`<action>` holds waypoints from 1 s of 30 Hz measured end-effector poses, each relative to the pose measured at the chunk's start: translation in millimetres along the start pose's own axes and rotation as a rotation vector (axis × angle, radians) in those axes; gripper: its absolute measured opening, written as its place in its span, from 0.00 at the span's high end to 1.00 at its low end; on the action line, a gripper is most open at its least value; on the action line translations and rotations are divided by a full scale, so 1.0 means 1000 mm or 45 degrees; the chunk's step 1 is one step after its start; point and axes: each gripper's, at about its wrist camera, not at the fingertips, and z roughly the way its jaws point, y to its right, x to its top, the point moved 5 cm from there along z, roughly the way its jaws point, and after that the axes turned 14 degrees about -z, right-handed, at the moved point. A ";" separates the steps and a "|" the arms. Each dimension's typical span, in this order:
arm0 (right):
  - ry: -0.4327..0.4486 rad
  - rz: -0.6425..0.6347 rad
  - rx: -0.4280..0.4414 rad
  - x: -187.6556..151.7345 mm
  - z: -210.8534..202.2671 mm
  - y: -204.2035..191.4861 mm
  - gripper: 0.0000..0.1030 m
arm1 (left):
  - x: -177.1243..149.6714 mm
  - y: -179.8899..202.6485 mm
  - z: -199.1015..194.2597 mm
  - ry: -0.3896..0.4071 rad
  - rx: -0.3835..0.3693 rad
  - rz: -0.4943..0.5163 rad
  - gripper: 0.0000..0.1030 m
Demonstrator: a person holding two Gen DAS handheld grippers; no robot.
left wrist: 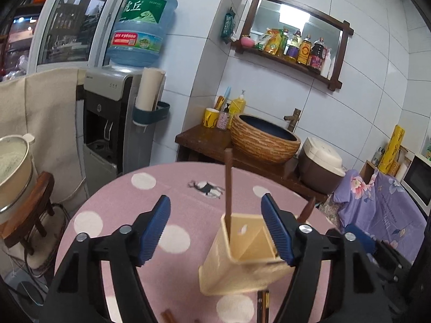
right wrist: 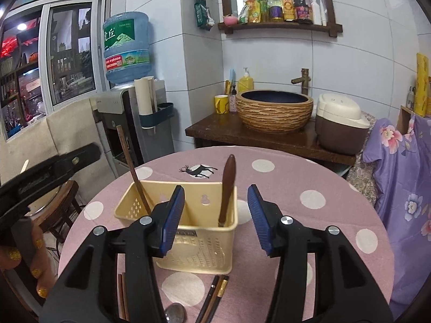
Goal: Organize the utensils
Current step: 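Open left tool to drop the chopstick into the holder while right tool releases the spoon into it, then move both tools back down to the remaining utensils on the table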
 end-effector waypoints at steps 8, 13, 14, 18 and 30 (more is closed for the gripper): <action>-0.092 -0.009 -0.046 -0.048 -0.026 -0.003 0.49 | -0.057 -0.051 -0.019 -0.158 0.140 0.068 0.26; -0.198 -0.003 -0.037 -0.085 -0.026 -0.012 0.49 | -0.095 -0.086 -0.019 -0.297 0.222 0.044 0.37; -0.215 -0.005 -0.042 -0.093 -0.026 -0.015 0.49 | -0.101 -0.092 -0.019 -0.314 0.238 0.035 0.38; -0.308 0.001 -0.021 -0.126 -0.020 -0.025 0.49 | -0.130 -0.110 -0.018 -0.425 0.257 0.018 0.47; -0.494 0.042 0.047 -0.178 -0.001 -0.049 0.49 | -0.172 -0.096 -0.007 -0.522 0.256 0.077 0.52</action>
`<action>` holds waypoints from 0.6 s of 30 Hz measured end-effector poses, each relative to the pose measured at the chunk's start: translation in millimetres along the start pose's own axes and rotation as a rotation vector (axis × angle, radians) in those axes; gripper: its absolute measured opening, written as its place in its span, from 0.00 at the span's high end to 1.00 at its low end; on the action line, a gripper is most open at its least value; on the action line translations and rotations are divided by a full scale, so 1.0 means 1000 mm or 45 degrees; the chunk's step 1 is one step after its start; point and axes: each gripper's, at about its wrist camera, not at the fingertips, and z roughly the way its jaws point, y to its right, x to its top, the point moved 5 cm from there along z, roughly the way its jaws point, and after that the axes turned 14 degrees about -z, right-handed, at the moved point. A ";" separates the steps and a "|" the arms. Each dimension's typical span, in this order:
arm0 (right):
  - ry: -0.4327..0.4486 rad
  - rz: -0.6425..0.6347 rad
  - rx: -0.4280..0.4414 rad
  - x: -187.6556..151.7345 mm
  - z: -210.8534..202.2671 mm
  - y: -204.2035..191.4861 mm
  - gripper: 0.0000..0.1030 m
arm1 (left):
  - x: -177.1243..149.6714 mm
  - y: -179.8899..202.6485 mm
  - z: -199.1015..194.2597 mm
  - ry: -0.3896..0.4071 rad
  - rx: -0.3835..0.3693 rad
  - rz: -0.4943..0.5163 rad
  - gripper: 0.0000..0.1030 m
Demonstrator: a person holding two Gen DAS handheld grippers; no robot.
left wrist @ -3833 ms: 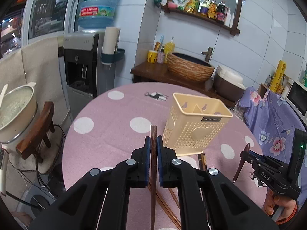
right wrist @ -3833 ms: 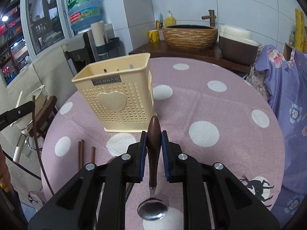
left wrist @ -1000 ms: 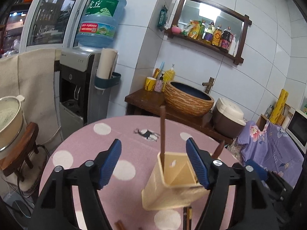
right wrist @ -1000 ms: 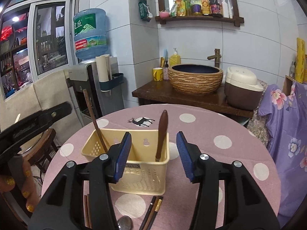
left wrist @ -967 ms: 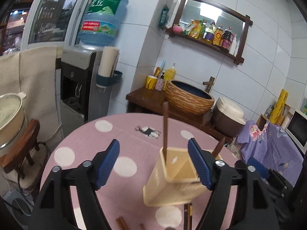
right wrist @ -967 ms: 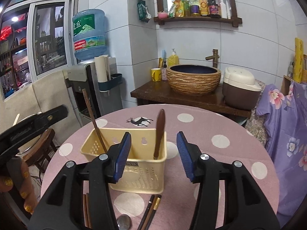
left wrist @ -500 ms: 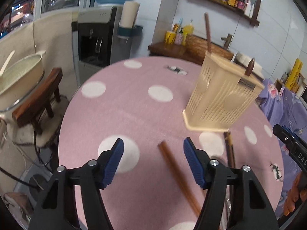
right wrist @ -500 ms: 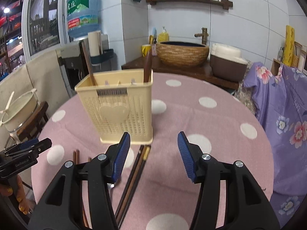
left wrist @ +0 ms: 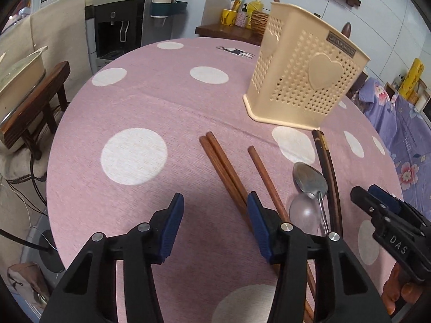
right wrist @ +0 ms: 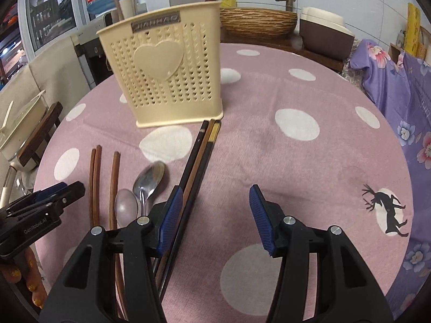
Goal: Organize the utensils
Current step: 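Move both tools back down to the remaining utensils on the table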
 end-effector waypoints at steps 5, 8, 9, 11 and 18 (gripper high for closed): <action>-0.022 -0.021 -0.022 -0.001 0.007 -0.005 0.49 | -0.005 0.006 0.003 0.031 0.050 0.048 0.52; -0.040 -0.030 -0.014 -0.003 0.013 -0.007 0.49 | -0.005 0.008 0.005 0.049 0.071 0.058 0.52; -0.042 -0.028 -0.007 -0.003 0.014 -0.008 0.49 | -0.005 0.008 0.006 0.053 0.078 0.061 0.52; -0.052 -0.043 -0.022 -0.004 0.018 -0.010 0.49 | -0.005 0.009 0.006 0.057 0.085 0.062 0.52; -0.065 -0.040 -0.050 -0.010 0.016 0.000 0.49 | -0.005 0.001 0.003 0.069 0.107 0.076 0.52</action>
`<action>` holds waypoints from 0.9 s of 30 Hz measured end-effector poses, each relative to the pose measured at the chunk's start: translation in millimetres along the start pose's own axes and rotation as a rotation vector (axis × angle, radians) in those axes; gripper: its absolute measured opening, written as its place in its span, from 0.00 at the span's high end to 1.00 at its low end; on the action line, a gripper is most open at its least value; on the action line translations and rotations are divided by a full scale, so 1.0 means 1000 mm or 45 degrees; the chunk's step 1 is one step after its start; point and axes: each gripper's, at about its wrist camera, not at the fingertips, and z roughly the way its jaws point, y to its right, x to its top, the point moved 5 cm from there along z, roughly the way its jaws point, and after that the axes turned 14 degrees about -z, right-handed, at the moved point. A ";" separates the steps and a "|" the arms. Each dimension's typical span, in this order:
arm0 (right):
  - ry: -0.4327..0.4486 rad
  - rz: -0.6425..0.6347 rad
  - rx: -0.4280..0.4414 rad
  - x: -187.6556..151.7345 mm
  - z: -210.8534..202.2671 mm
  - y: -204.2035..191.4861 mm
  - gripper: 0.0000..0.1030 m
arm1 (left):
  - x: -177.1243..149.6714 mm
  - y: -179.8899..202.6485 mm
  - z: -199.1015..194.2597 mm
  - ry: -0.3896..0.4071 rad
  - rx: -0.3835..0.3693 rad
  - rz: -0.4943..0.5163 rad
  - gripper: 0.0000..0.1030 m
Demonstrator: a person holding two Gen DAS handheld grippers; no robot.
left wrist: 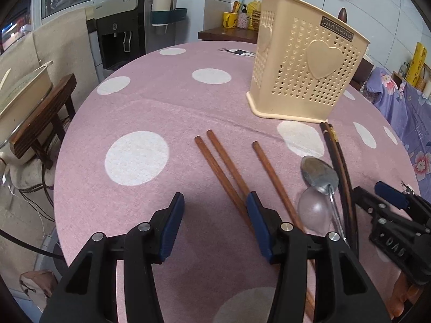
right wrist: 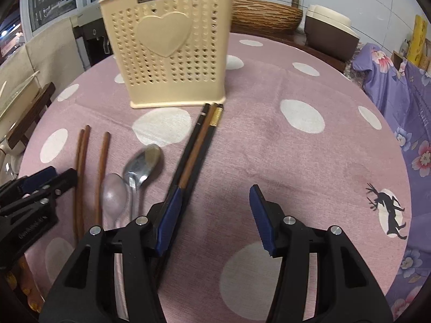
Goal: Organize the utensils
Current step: 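Move both tools back down to the remaining utensils on the table, then grasp a wooden chopstick with left tool while right tool grasps a black gold-tipped chopstick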
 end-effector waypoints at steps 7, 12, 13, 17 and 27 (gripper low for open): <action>-0.004 0.091 0.006 -0.006 -0.002 0.019 0.49 | 0.002 -0.016 -0.004 -0.003 0.029 -0.056 0.53; 0.010 0.064 0.047 0.003 -0.003 0.007 0.49 | 0.006 -0.016 -0.004 0.006 0.027 -0.079 0.53; 0.010 0.052 0.052 0.004 -0.002 0.004 0.49 | 0.006 -0.015 -0.003 0.005 0.035 -0.069 0.53; -0.002 0.032 0.057 0.006 0.004 -0.004 0.50 | 0.005 -0.015 -0.002 0.007 0.034 -0.070 0.53; -0.063 0.094 0.045 0.012 0.017 0.017 0.55 | 0.005 -0.016 -0.001 0.008 0.032 -0.065 0.53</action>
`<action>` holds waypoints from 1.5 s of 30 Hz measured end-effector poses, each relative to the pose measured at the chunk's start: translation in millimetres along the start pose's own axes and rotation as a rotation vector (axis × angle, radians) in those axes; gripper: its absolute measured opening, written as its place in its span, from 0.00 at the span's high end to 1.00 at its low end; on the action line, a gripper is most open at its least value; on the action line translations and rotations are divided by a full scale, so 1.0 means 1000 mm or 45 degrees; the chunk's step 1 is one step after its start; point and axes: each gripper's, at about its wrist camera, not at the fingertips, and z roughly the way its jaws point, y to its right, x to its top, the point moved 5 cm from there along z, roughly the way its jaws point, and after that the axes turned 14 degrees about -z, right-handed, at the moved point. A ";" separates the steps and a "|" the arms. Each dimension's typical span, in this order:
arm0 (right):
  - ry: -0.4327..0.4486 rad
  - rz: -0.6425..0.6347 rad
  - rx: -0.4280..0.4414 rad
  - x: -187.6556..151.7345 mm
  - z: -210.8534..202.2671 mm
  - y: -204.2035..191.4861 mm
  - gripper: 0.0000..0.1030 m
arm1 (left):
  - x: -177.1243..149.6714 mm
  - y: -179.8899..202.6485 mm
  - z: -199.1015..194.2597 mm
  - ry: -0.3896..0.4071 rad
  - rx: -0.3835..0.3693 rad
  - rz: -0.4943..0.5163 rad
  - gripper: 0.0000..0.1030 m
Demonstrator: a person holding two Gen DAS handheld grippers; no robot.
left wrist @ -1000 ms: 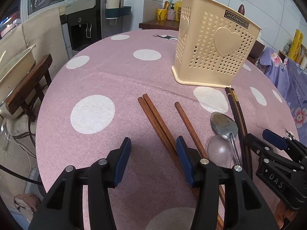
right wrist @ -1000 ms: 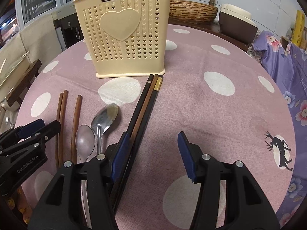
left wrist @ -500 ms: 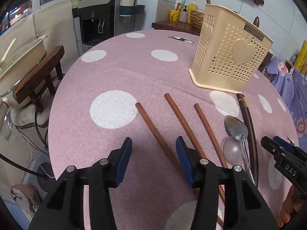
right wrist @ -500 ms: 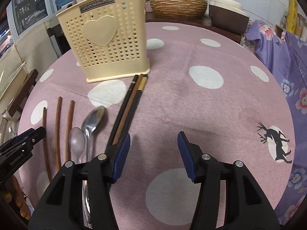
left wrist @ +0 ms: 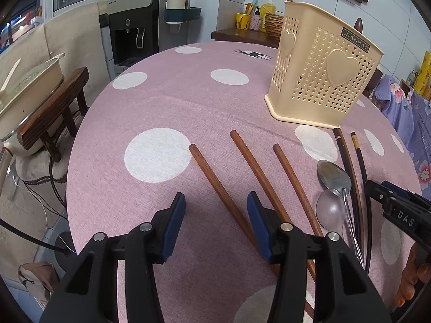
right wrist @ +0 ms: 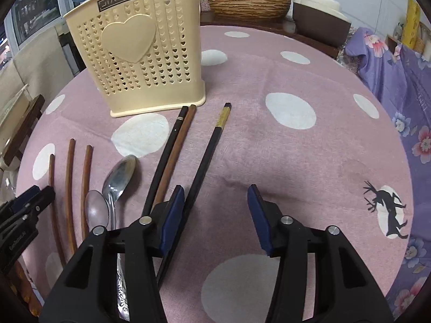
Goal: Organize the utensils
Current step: 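Grasp a wooden chopstick with left tool while right tool grasps a black gold-tipped chopstick, then lift both chopsticks and lower them into the cream holder with both tools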
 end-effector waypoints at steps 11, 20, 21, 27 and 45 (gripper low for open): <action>-0.010 0.129 -0.024 0.029 0.021 0.012 0.60 | 0.007 -0.002 0.003 -0.016 -0.014 -0.068 0.54; -0.001 0.172 -0.078 0.044 0.031 0.018 0.83 | 0.018 0.008 0.015 -0.007 0.029 -0.078 0.79; -0.002 0.173 -0.079 0.046 0.032 0.017 0.85 | 0.019 0.010 0.017 -0.005 0.034 -0.063 0.84; -0.015 0.179 -0.060 0.056 0.040 0.021 0.91 | 0.025 0.018 0.023 -0.038 0.007 -0.032 0.89; 0.003 0.183 -0.027 0.054 0.039 0.020 0.93 | 0.033 0.021 0.030 -0.073 -0.035 -0.062 0.92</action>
